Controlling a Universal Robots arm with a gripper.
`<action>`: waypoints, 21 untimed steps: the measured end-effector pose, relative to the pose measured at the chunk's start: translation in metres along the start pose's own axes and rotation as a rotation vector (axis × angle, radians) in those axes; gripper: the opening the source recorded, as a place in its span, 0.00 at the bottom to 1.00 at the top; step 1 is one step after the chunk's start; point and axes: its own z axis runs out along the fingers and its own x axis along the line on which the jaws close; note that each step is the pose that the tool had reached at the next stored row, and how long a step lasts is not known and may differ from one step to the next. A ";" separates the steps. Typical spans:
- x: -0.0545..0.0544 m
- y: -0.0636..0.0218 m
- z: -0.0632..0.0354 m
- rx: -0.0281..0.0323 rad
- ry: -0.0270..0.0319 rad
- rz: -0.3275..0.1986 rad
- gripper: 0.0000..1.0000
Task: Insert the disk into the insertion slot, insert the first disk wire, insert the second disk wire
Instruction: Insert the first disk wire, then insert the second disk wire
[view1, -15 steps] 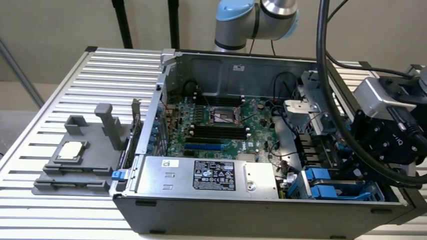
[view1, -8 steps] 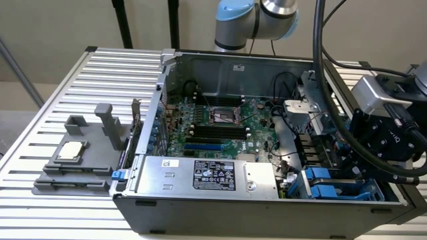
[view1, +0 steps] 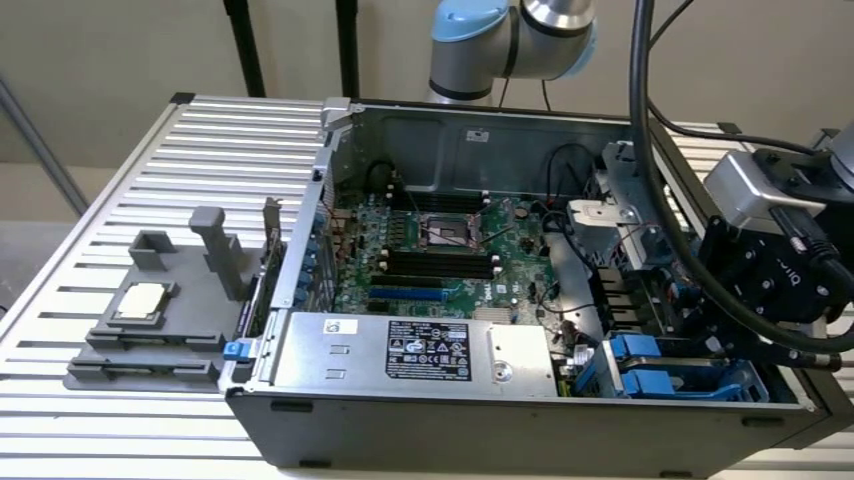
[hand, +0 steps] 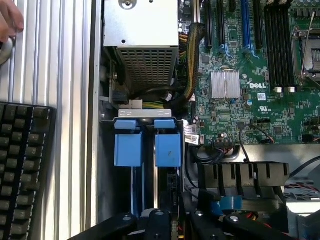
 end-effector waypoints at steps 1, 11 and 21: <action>0.000 0.0002 -0.0012 -0.0006 0.0001 0.000 0.25; 0.006 0.0208 -0.0114 0.0001 -0.0048 -0.001 0.25; 0.006 0.0221 -0.0113 0.0002 -0.0050 -0.001 0.25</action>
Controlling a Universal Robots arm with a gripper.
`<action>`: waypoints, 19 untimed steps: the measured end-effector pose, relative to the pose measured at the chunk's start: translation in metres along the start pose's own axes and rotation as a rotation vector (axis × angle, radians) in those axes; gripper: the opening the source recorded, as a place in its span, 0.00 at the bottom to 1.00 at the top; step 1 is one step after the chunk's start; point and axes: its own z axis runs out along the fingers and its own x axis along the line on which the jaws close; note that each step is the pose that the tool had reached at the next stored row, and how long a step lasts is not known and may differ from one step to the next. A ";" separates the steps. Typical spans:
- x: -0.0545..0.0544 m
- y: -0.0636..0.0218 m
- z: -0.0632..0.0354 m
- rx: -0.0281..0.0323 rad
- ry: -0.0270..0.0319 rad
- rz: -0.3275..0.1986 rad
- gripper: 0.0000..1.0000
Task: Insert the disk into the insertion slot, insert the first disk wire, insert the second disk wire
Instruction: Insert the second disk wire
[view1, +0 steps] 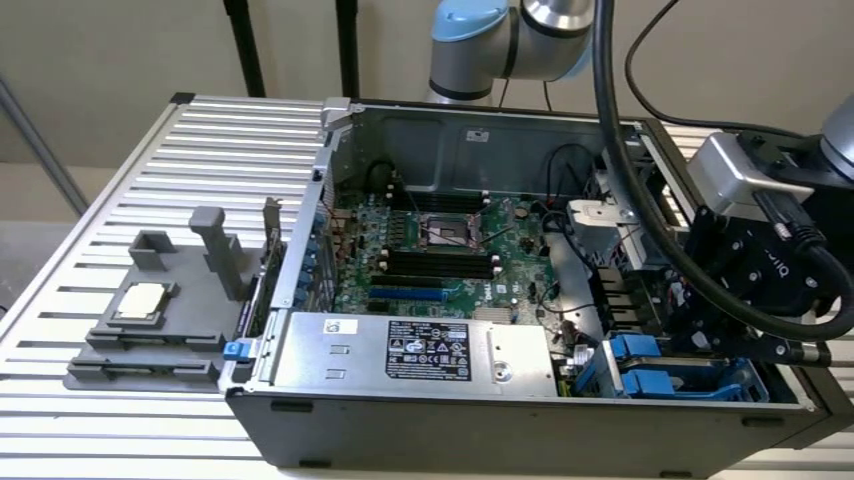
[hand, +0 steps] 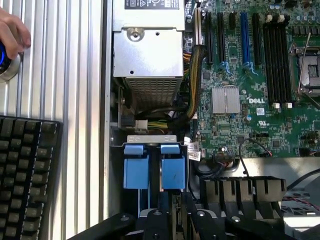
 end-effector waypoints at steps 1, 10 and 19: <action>0.000 0.0001 0.0000 0.0000 0.0001 0.000 0.25; -0.001 0.0022 -0.0173 0.0002 0.0003 0.000 0.25; -0.018 0.0030 -0.0361 0.0004 0.0046 0.001 0.25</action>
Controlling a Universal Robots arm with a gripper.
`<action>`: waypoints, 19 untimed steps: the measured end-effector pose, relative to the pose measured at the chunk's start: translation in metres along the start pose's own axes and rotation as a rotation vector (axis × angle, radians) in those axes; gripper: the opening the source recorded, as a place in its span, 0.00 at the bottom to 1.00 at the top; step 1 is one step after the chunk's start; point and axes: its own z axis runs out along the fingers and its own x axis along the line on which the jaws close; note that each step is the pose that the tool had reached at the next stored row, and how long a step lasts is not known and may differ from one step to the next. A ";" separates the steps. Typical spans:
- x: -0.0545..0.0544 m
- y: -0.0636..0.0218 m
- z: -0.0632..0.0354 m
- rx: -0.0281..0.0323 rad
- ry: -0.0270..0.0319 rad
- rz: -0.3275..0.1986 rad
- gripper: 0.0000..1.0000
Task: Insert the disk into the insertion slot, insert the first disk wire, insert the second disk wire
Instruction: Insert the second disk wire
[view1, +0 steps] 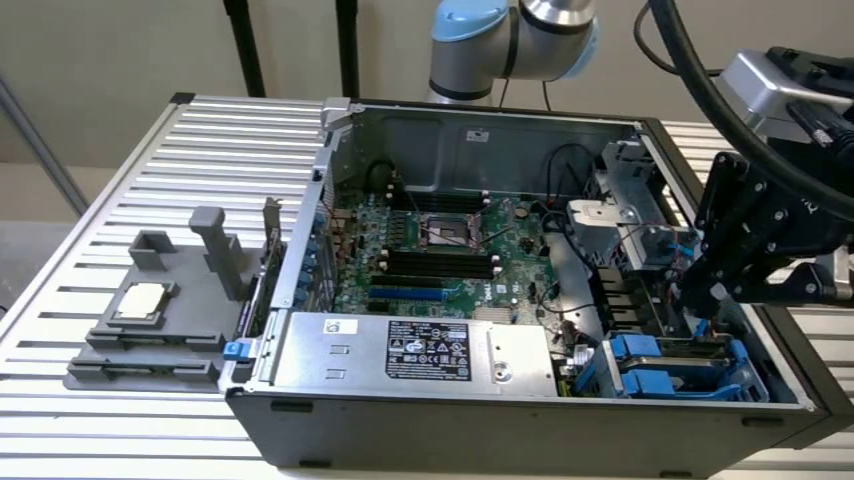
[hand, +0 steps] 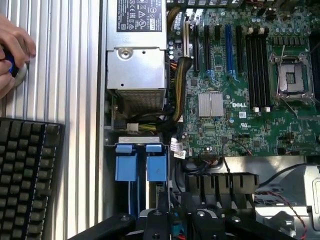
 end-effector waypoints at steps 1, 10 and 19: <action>-0.001 -0.0017 -0.0001 0.0000 0.0007 0.000 0.25; -0.002 -0.0106 0.0044 0.0004 0.0096 0.001 0.25; -0.002 -0.0118 0.0105 0.0004 0.0098 0.001 0.33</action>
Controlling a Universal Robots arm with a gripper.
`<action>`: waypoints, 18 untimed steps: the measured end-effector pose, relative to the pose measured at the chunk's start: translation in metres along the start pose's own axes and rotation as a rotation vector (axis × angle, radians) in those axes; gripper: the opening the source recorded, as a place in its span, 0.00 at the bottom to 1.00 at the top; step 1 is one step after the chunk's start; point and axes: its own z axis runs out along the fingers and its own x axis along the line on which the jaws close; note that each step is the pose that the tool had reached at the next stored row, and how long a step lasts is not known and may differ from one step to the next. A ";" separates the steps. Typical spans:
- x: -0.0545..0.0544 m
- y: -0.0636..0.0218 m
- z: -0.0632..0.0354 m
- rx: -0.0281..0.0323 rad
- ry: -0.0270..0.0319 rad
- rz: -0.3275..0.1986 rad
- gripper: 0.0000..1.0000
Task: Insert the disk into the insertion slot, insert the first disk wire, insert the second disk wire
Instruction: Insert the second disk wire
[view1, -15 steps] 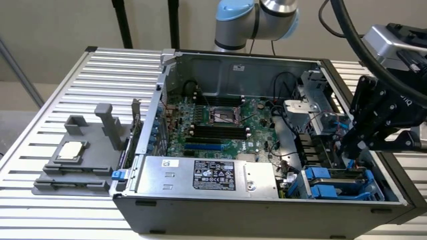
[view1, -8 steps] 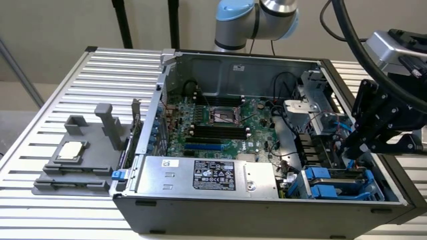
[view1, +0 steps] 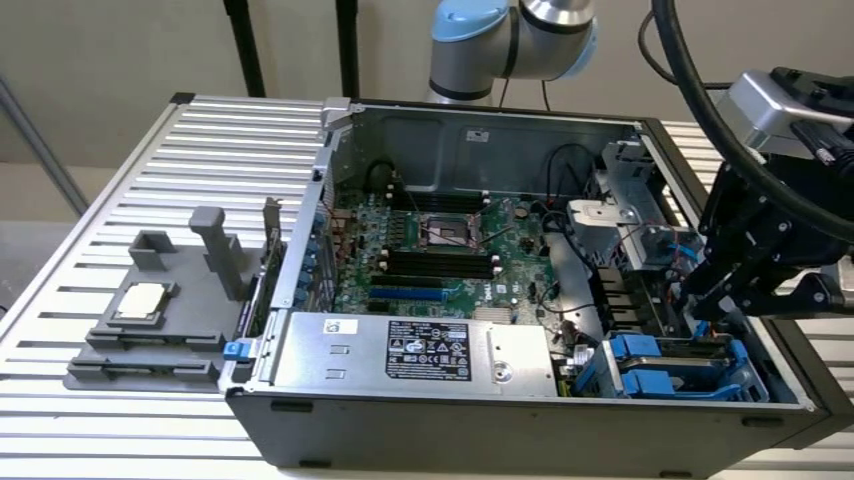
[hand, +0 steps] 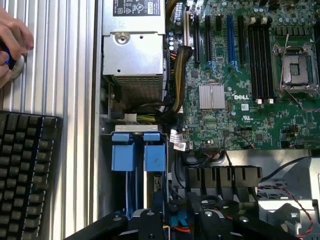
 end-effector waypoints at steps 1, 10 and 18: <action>0.000 -0.0001 0.0000 0.0000 0.0003 0.000 0.33; 0.001 0.0001 0.0005 0.0000 0.0006 0.000 0.16; 0.009 0.0105 0.0018 0.0242 -0.0222 -0.004 0.16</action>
